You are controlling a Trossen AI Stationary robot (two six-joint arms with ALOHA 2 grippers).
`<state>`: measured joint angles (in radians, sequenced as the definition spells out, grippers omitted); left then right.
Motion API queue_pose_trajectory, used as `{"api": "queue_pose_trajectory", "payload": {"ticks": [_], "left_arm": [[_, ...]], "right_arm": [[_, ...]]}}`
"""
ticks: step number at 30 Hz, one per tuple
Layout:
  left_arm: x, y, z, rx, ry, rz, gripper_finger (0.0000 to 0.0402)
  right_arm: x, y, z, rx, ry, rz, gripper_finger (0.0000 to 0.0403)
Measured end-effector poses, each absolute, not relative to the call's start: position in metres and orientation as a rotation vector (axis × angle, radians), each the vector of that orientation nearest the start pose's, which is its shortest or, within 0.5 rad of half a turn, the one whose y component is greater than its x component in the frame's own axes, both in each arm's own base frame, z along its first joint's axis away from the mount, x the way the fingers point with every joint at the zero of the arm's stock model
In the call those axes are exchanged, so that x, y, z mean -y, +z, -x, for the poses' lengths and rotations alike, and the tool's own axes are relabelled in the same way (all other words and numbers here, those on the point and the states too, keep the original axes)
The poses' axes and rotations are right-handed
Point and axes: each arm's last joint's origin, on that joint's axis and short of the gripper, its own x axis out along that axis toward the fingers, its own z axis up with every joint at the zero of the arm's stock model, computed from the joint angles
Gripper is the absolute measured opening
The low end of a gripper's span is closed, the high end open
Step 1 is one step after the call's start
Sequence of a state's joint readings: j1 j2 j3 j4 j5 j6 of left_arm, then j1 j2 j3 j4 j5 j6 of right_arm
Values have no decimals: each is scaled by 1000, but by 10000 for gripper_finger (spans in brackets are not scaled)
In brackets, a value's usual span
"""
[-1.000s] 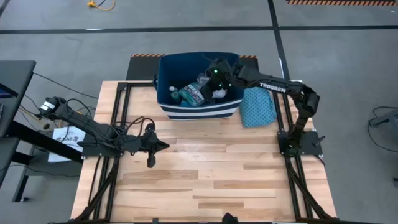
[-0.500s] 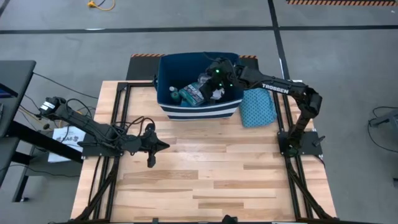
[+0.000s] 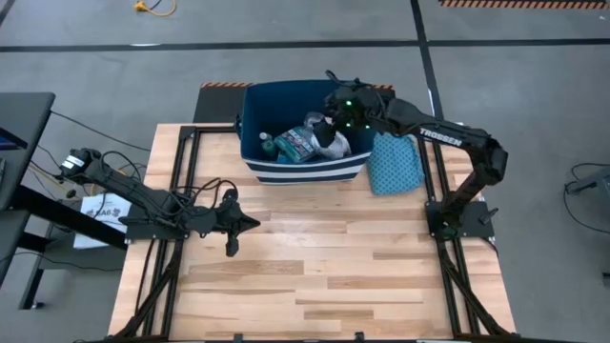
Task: Pick & place medical supplies in basket/bin
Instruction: Put the white mailer bag into the blue bin, then return to Home Position
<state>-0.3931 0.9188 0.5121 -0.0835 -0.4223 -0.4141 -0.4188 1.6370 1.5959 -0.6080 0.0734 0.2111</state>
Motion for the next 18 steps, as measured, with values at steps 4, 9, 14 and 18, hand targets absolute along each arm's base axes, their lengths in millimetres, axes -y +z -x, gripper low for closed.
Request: {"api": "queue_pose_trajectory", "payload": {"ticks": [4,9,14,18], "left_arm": [[63,228,-182,-432,91,224,0],[65,236,-180,-386,24,262,0],[63,251,-167,-299,5,291,0],[61,269,-148,-201,-63,346,0]], "right_arm": [[141,372,-321,-558,-529,-304,257],[123,393,-311,-478,-499,-327,255],[95,414,-300,-414,-420,-294,255],[75,424,-286,-443,-347,-186,255]]}}
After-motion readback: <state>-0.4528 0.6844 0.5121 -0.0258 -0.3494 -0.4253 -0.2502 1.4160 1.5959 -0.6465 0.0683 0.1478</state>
